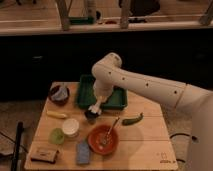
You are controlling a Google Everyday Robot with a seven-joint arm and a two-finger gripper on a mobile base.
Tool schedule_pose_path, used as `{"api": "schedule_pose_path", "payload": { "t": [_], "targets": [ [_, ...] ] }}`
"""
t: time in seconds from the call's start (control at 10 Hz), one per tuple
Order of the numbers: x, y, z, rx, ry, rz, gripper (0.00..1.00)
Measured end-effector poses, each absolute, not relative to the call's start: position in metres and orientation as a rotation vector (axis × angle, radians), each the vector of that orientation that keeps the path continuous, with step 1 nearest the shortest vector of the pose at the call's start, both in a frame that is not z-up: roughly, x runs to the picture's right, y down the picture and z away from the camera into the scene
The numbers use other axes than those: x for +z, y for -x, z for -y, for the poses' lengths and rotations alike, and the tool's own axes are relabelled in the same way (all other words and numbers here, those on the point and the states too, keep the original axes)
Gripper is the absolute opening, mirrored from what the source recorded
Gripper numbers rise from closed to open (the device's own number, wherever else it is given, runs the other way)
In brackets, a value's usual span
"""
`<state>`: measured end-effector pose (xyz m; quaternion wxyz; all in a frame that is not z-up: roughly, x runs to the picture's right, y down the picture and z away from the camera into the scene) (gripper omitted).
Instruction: Place brush in metal cup
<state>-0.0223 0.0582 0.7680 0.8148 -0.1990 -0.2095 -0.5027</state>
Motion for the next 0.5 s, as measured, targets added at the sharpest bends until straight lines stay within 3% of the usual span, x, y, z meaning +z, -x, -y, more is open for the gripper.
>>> {"api": "schedule_pose_path", "payload": {
  "t": [0.5],
  "targets": [
    [0.777, 0.040, -0.077, -1.131, 0.474, 0.470, 0.03]
  ]
}}
